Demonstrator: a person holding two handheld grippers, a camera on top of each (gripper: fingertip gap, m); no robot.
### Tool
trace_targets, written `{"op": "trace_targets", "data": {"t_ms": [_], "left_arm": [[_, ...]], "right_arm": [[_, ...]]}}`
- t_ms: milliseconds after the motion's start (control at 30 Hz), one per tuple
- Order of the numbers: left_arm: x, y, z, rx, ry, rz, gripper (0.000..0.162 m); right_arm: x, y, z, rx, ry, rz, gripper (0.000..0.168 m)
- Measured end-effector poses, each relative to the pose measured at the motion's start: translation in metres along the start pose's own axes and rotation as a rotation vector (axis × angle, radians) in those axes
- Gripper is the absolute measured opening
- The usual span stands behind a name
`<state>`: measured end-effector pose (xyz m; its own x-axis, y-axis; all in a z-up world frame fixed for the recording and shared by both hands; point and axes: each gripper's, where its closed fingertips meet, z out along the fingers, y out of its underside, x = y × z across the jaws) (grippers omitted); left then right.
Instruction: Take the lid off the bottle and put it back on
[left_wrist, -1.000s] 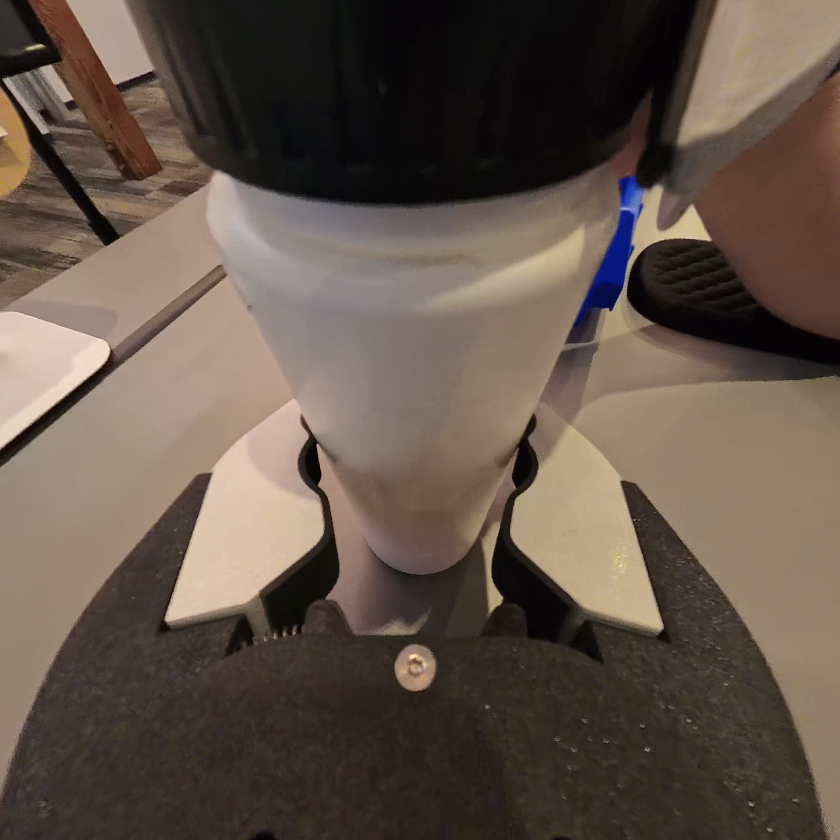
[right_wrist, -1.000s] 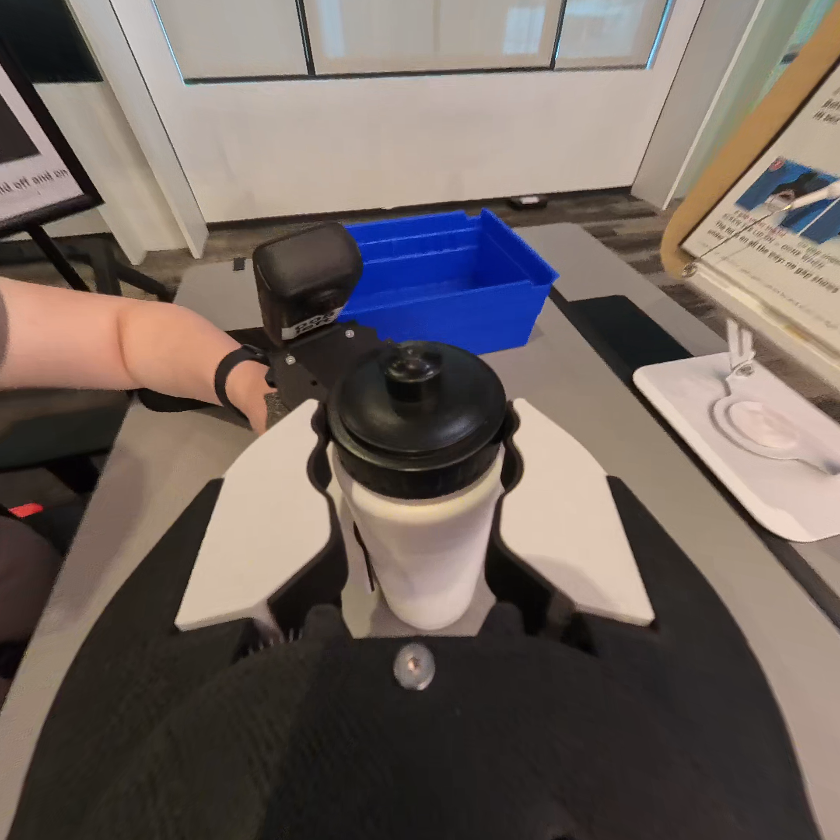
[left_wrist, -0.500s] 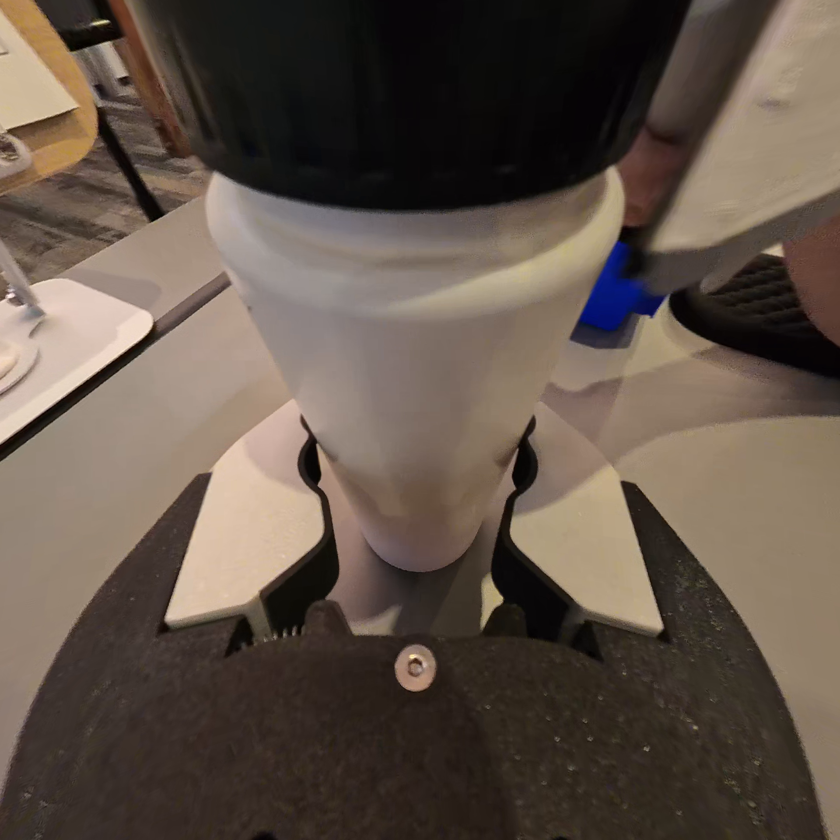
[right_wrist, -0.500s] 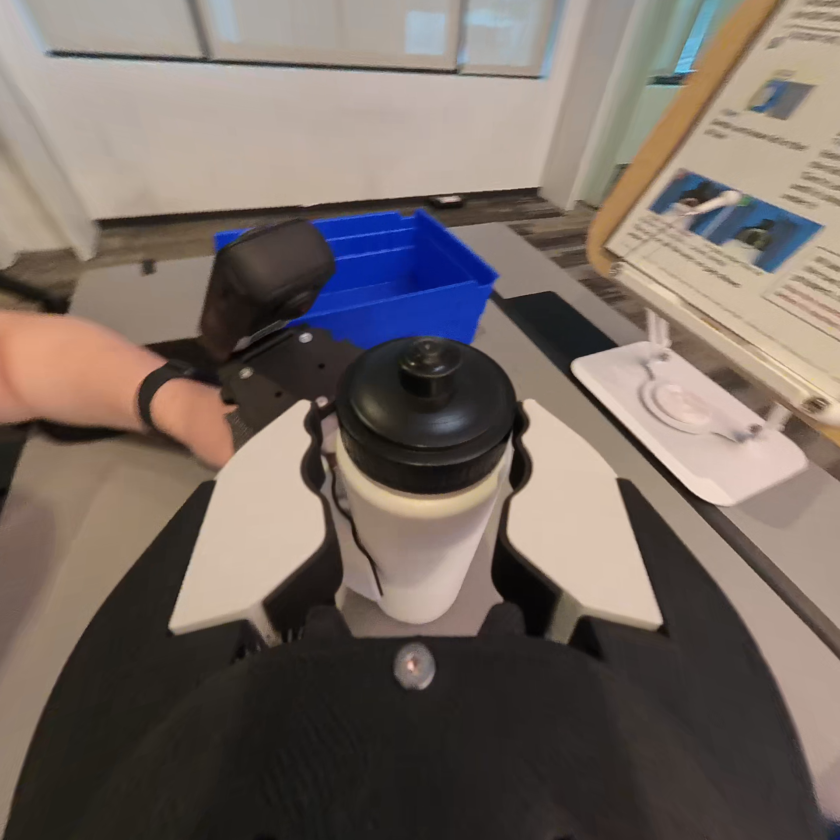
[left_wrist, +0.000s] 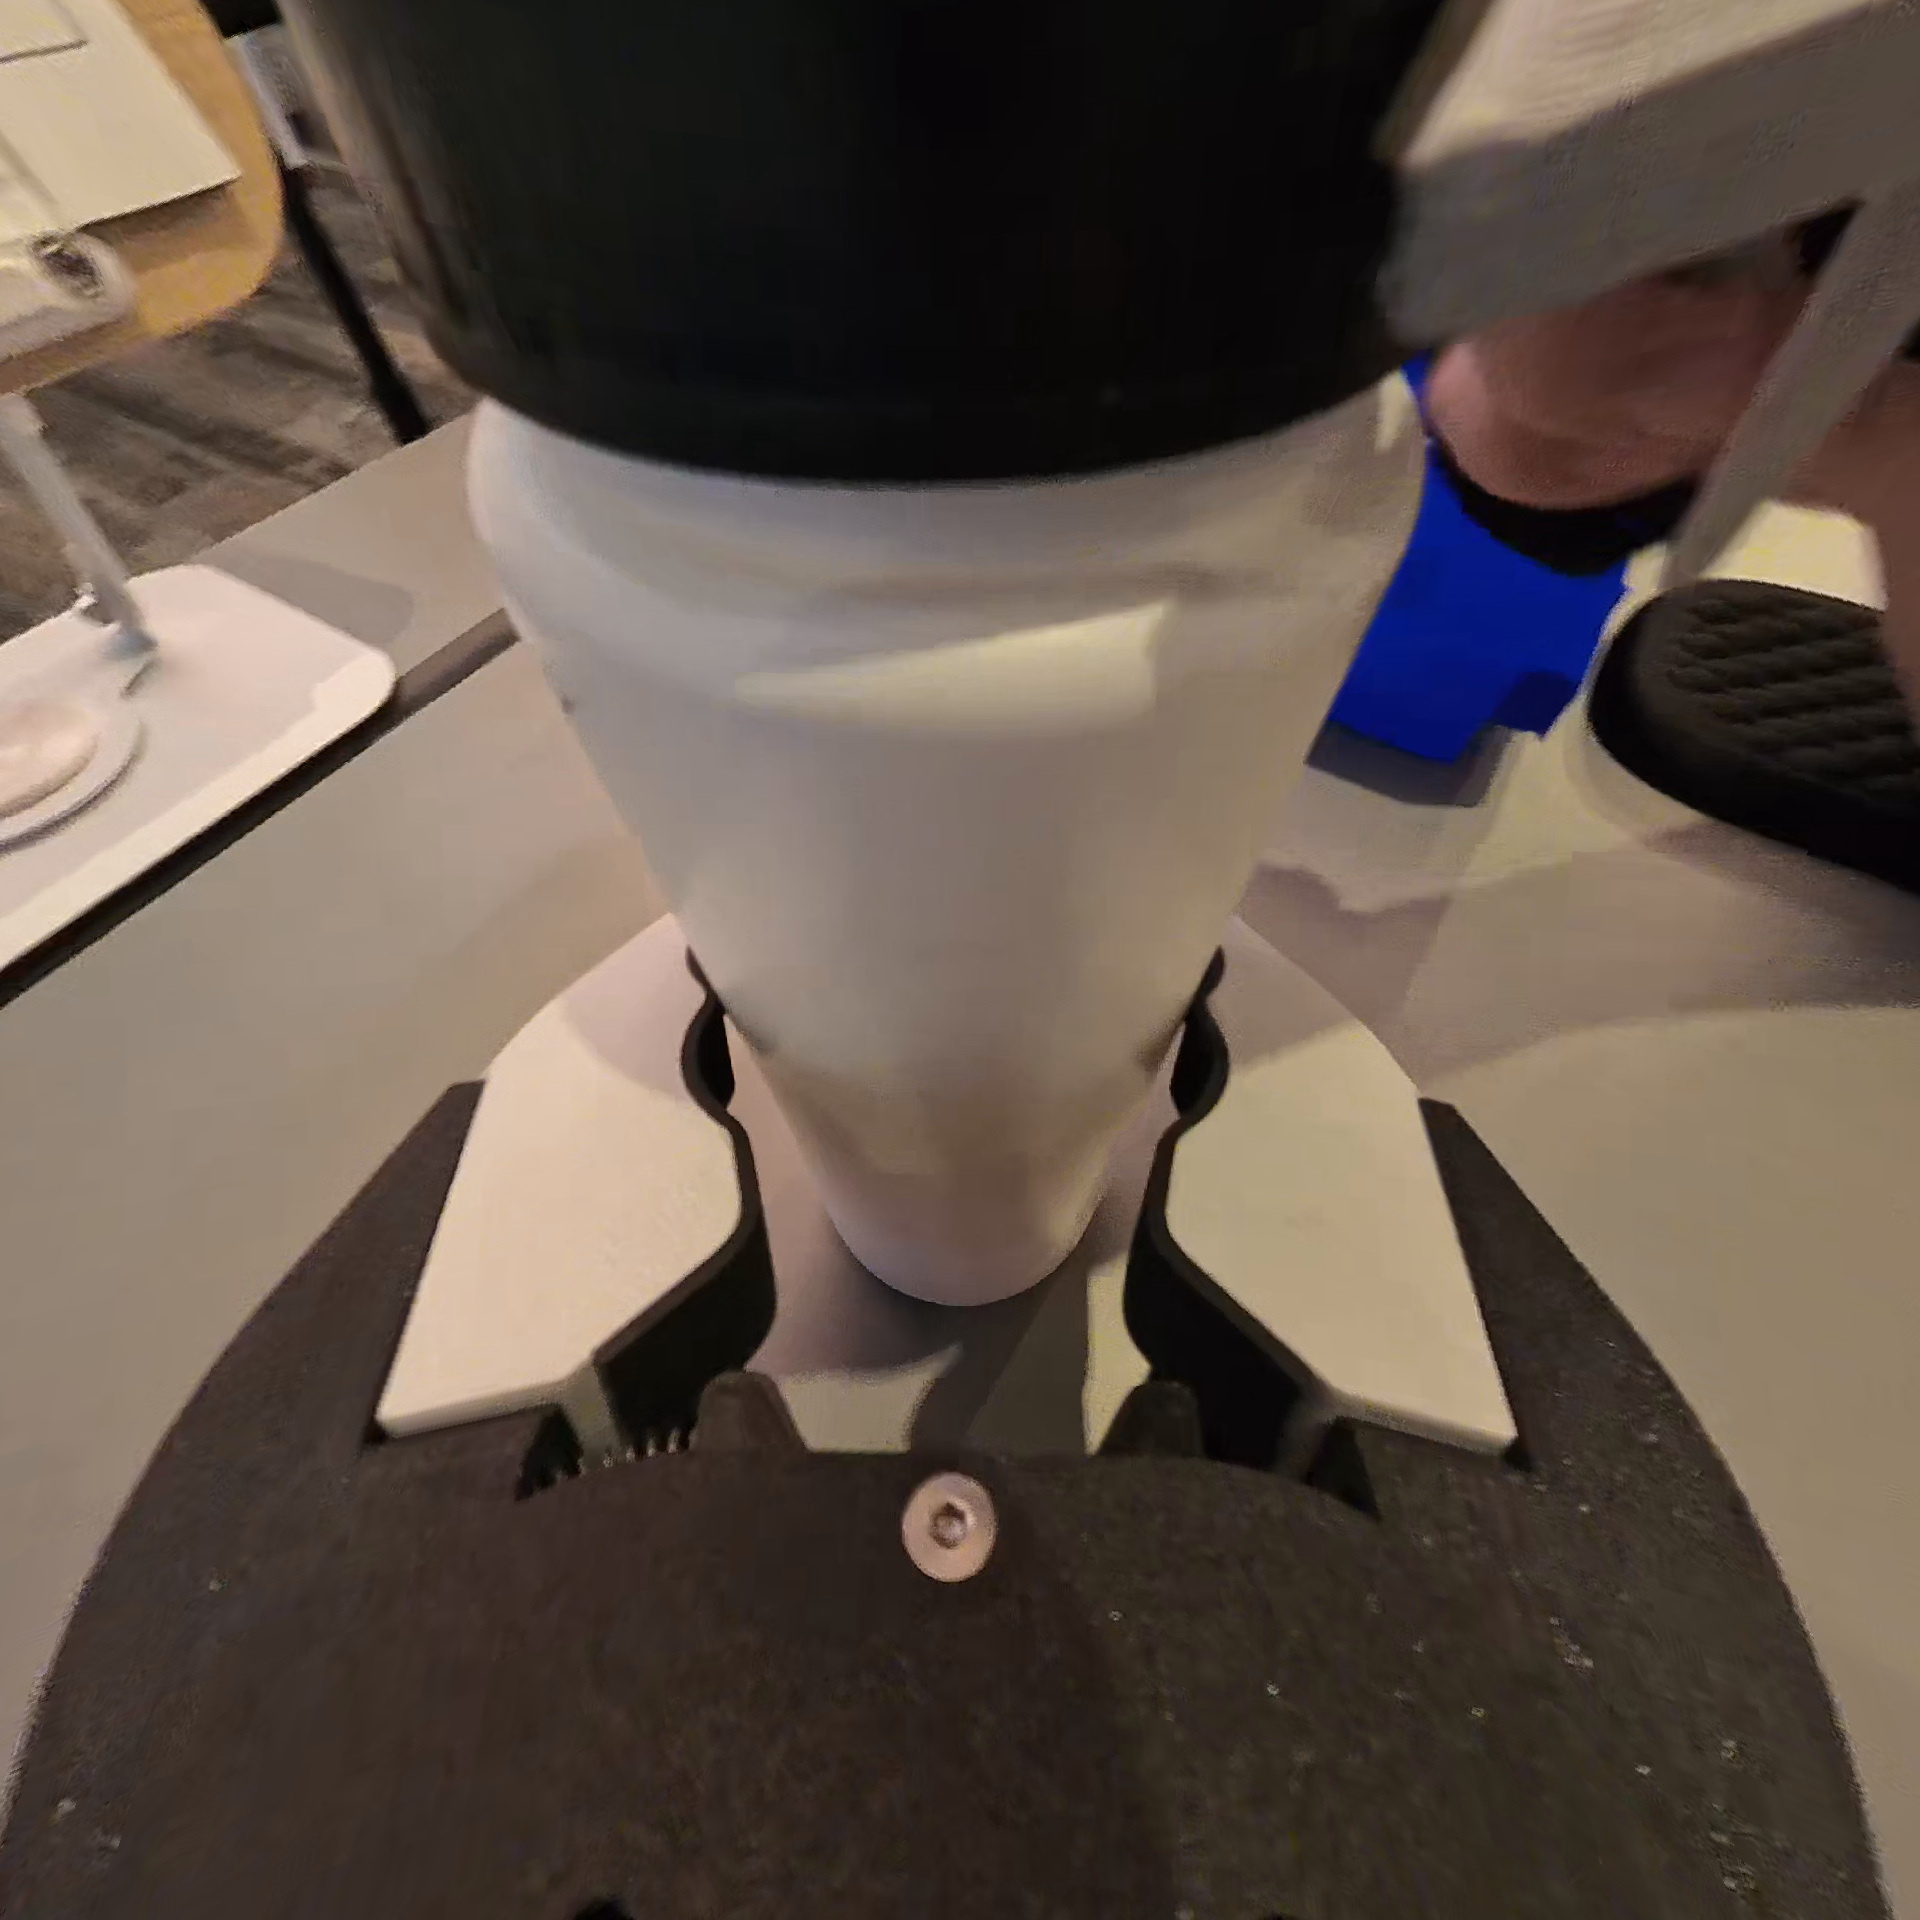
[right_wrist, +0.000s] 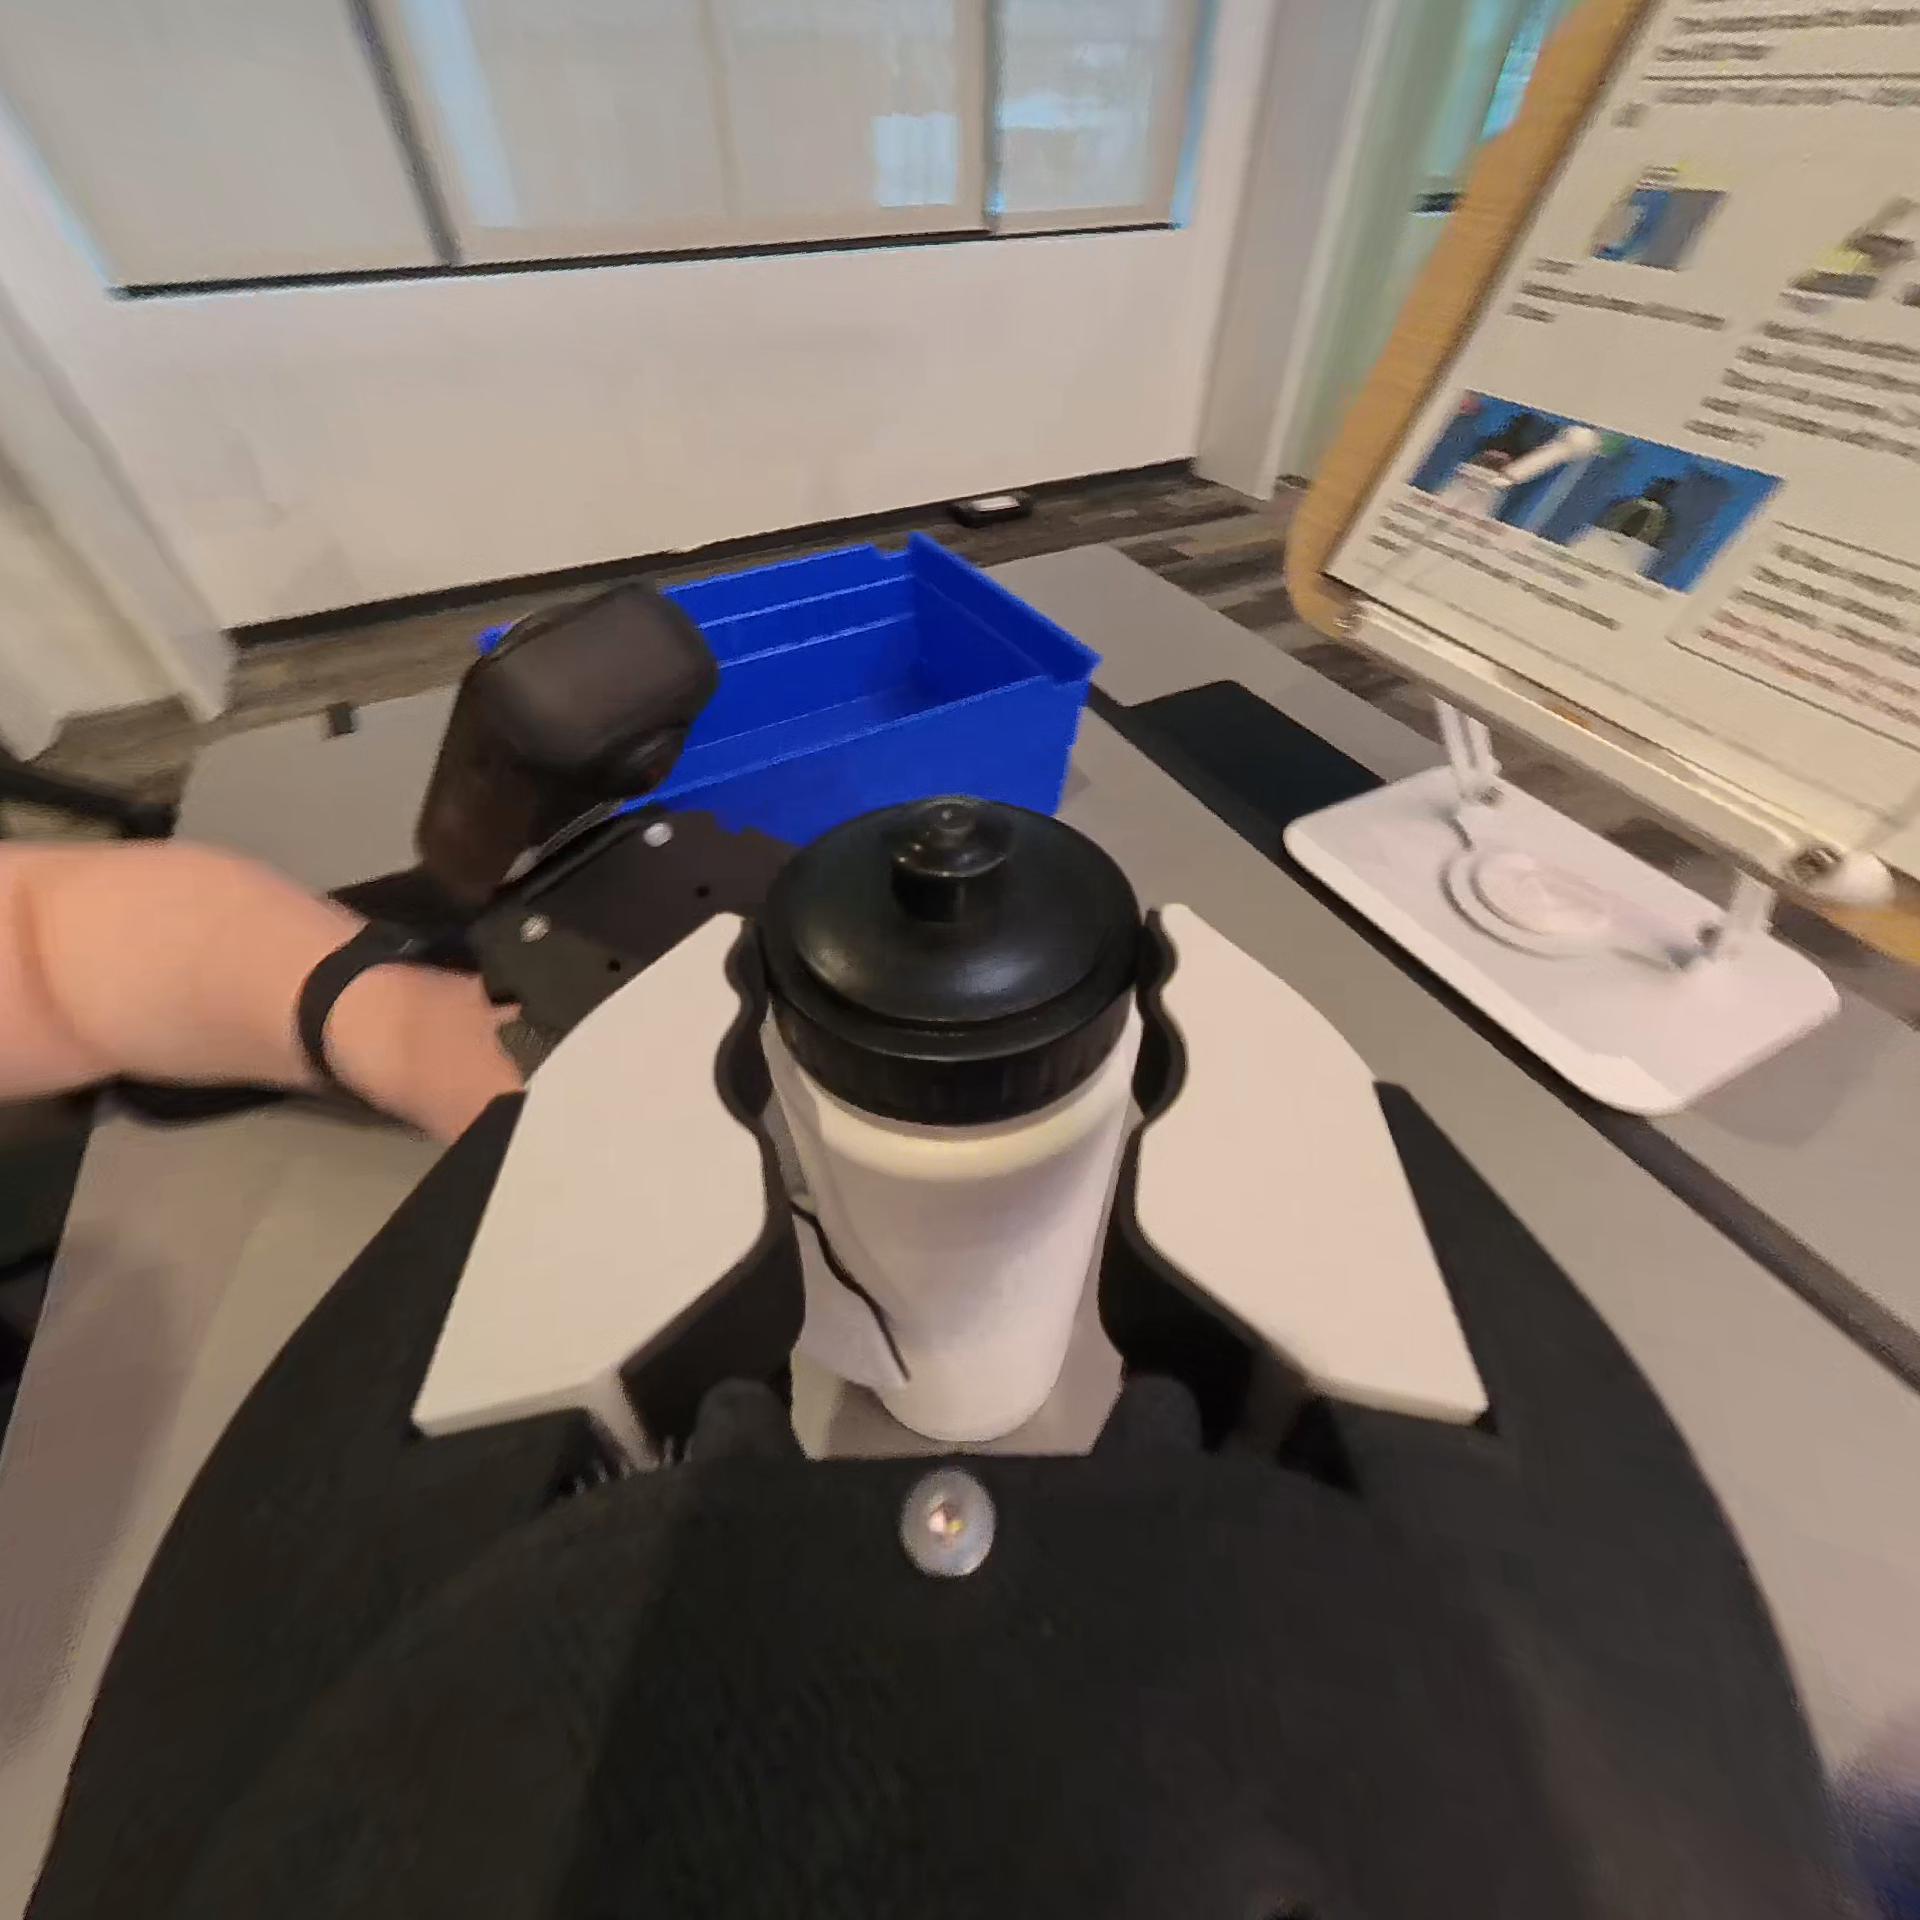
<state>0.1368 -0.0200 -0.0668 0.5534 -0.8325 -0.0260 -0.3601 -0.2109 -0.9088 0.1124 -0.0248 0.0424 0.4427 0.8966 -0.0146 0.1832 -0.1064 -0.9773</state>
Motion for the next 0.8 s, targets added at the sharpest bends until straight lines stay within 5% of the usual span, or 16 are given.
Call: {"op": "trace_targets", "data": {"t_ms": [167, 500, 800], "left_arm": [[-0.007, 0.003, -0.004, -0.027, -0.094, -0.02, 0.084], [0.021, -0.001, 0.002, 0.04, 0.193, 0.083, 0.084], [0.008, 0.0, 0.001, 0.018, 0.078, 0.04, 0.084]], "right_arm": [[-0.003, -0.003, 0.004, 0.05, 0.195, -0.039, 0.071], [-0.013, 0.002, -0.017, -0.005, -0.27, -0.113, 0.078], [-0.004, 0.003, -0.003, -0.005, -0.098, -0.053, 0.071]]}}
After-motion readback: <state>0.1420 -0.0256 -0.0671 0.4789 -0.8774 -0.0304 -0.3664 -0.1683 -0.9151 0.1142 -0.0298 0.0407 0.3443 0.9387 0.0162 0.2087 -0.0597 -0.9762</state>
